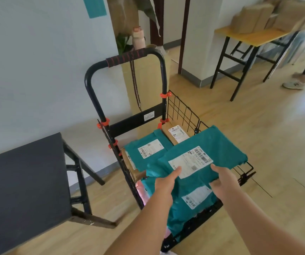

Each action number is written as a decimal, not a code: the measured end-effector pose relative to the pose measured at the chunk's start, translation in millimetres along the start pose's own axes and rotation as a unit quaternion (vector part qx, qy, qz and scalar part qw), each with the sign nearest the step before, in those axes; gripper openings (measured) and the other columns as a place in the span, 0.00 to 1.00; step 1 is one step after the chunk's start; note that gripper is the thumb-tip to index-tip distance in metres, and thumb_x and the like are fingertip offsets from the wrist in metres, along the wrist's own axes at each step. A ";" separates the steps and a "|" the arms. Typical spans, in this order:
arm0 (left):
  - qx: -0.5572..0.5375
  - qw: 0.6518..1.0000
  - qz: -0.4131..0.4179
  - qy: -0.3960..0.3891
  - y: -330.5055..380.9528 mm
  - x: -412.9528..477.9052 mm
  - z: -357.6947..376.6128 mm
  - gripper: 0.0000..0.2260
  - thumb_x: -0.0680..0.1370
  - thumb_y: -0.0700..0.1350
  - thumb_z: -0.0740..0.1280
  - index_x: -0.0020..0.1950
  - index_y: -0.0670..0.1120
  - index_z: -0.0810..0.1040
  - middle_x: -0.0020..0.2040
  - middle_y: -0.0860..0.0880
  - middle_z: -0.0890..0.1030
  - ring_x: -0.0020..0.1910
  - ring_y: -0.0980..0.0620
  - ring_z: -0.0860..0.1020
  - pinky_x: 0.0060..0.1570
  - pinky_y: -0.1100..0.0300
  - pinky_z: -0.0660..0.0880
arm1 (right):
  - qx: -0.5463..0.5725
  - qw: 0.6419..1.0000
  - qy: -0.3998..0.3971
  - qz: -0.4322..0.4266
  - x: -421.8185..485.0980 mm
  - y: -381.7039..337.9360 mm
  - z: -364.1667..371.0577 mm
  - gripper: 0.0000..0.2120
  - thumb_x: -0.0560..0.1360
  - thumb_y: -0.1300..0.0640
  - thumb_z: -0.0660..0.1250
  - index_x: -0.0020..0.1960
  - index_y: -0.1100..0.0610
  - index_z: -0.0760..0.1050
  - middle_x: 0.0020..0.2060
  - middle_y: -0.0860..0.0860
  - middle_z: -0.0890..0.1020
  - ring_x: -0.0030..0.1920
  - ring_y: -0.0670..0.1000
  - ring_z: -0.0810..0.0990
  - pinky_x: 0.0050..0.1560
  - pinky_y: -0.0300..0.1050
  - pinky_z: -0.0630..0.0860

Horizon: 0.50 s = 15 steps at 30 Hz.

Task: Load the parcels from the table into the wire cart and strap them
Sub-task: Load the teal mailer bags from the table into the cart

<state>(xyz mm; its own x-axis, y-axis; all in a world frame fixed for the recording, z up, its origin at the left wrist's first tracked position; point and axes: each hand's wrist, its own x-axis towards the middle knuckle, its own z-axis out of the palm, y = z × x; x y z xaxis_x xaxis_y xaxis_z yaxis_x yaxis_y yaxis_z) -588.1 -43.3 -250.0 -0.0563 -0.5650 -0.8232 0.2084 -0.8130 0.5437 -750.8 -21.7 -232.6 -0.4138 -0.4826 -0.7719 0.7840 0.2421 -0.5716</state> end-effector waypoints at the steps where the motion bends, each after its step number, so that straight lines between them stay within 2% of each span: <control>1: 0.007 1.000 -0.003 -0.010 4.7 5.9 3.8 0.33 0.63 0.52 0.82 0.63 0.42 0.76 0.60 0.42 0.80 0.58 0.40 0.79 0.61 0.43 0.75 | -0.011 1.000 -0.017 -0.001 7.2 -2.9 3.6 0.12 0.77 0.70 0.66 0.57 0.58 0.76 0.58 0.52 0.81 0.55 0.54 0.80 0.57 0.50 0.77; 3: 0.026 1.000 0.003 -0.008 13.3 23.0 7.5 0.23 0.66 0.47 0.81 0.55 0.43 0.78 0.56 0.42 0.83 0.52 0.41 0.82 0.57 0.43 0.78 | -0.030 0.999 -0.042 0.015 18.6 -5.5 9.6 0.15 0.76 0.71 0.66 0.60 0.58 0.75 0.58 0.54 0.81 0.56 0.55 0.80 0.56 0.52 0.77; 5: 0.041 0.999 0.007 0.012 21.5 40.5 6.0 0.18 0.67 0.44 0.80 0.51 0.44 0.77 0.54 0.42 0.83 0.51 0.41 0.82 0.57 0.43 0.78 | -0.059 0.996 -0.057 0.041 29.5 -5.0 14.3 0.15 0.75 0.70 0.67 0.60 0.59 0.75 0.56 0.56 0.83 0.54 0.56 0.82 0.50 0.52 0.78; 7: 0.072 0.997 0.002 0.023 28.8 56.8 -1.1 0.20 0.68 0.43 0.80 0.55 0.42 0.76 0.56 0.41 0.81 0.55 0.40 0.80 0.59 0.43 0.76 | -0.060 0.996 -0.044 0.048 42.7 -3.0 18.0 0.16 0.75 0.69 0.69 0.60 0.58 0.74 0.56 0.56 0.83 0.54 0.56 0.82 0.52 0.53 0.79; 10: 0.095 0.994 -0.023 0.039 30.3 74.6 -19.4 0.27 0.69 0.41 0.79 0.64 0.39 0.72 0.61 0.41 0.79 0.59 0.39 0.78 0.61 0.43 0.75 | -0.045 0.998 0.028 0.032 65.3 -7.8 11.5 0.18 0.73 0.62 0.73 0.60 0.56 0.72 0.59 0.55 0.79 0.59 0.57 0.79 0.62 0.57 0.76; 13: 0.097 0.992 -0.075 0.039 17.9 81.0 -36.4 0.26 0.71 0.36 0.77 0.66 0.37 0.73 0.59 0.38 0.80 0.57 0.37 0.80 0.59 0.41 0.76 | -0.159 0.982 0.103 0.017 86.6 -18.8 -8.1 0.26 0.73 0.54 0.75 0.68 0.55 0.70 0.61 0.56 0.76 0.60 0.59 0.76 0.57 0.58 0.79; 15: 0.095 0.989 -0.111 0.022 5.9 83.1 -42.1 0.19 0.72 0.34 0.74 0.62 0.36 0.76 0.54 0.37 0.83 0.53 0.38 0.82 0.56 0.39 0.77 | -0.245 0.961 0.130 0.000 98.5 -21.2 -13.7 0.24 0.72 0.51 0.75 0.65 0.53 0.74 0.57 0.56 0.78 0.57 0.58 0.78 0.51 0.57 0.81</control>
<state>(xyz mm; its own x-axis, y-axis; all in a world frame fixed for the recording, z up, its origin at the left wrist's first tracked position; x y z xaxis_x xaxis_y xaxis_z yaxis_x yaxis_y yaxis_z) -550.4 -89.1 -322.1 -0.0369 -0.3659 -0.9299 0.0086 -0.9306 0.3659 -814.5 -62.9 -300.3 -0.5661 -0.2708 -0.7785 0.4980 0.6402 -0.5849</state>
